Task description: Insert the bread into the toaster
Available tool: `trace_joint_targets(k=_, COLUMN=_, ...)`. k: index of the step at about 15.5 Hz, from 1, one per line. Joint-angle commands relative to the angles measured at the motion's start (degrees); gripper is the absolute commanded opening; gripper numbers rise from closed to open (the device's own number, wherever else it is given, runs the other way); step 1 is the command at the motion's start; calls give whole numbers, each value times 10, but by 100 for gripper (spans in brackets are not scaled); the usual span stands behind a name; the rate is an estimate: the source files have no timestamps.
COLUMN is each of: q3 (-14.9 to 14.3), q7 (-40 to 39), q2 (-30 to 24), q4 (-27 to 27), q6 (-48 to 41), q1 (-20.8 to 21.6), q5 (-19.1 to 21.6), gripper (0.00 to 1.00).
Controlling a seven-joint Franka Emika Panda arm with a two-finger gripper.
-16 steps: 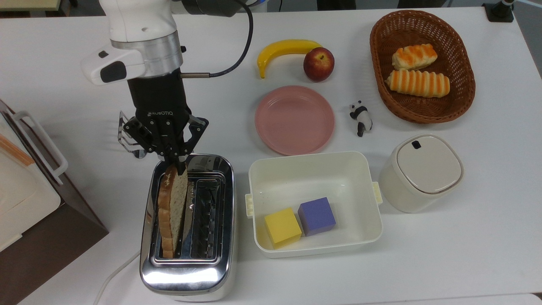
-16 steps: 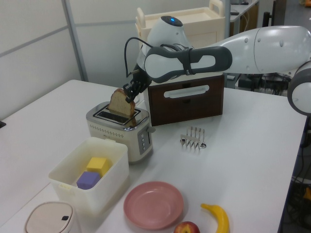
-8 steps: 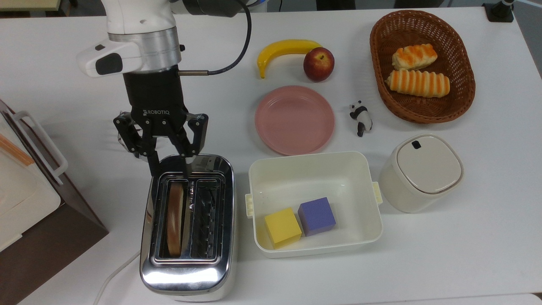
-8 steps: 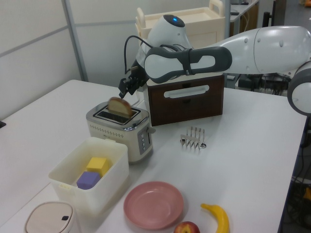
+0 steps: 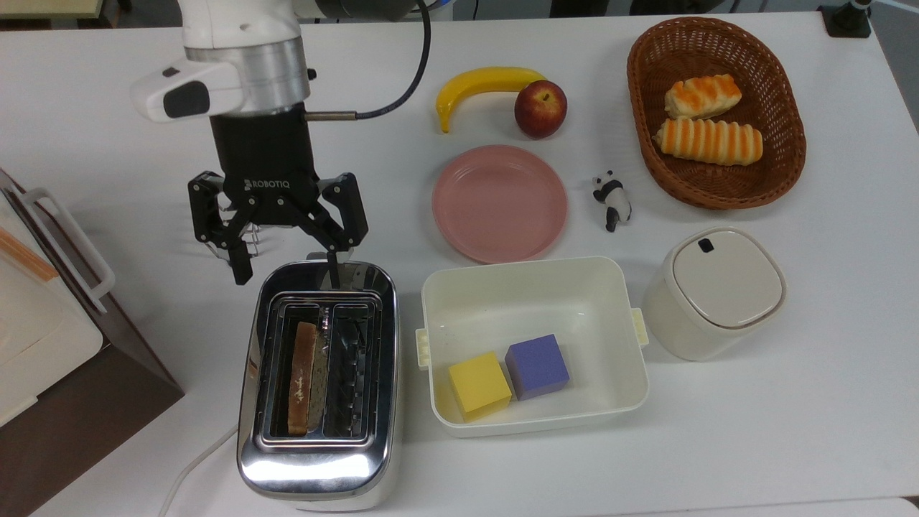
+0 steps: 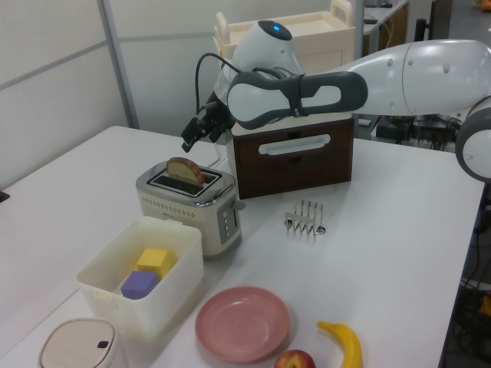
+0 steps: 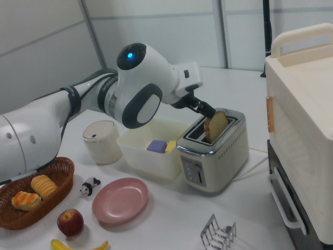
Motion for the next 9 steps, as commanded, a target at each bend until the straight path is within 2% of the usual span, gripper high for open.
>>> trace_joint_targets(k=1, q3=-7, q7=-5, q2=-49, q4=-18, q6=-80, q1=0, q5=-1, gripper=100)
trace_joint_targets(k=5, q3=-10, q7=-9, q2=-80, q4=-15, q6=-198, q1=-2, q5=-11, gripper=100)
trace_joint_targets(k=9, q3=-8, q7=-9, q2=-89, q4=-12, q6=-295, q1=-1, q5=-52, gripper=100)
